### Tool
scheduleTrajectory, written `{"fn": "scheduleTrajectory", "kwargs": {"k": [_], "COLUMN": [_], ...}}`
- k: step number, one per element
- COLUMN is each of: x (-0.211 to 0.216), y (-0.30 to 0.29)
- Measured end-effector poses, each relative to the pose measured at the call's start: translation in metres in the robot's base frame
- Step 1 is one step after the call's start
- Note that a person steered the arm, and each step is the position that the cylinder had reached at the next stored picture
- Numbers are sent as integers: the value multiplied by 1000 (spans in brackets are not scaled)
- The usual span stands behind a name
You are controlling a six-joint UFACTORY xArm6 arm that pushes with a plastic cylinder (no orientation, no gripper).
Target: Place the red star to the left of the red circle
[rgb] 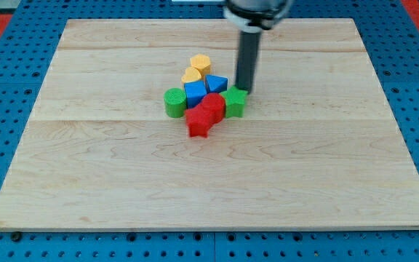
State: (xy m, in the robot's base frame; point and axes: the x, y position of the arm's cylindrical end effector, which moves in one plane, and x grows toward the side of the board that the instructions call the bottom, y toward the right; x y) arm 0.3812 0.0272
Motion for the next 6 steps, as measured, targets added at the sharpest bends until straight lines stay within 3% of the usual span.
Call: {"fn": "scheduleTrajectory", "kwargs": {"k": [1,2,3,4,6], "x": [1,44,97,100,111], "y": [39,70,-12,-44,-50]}}
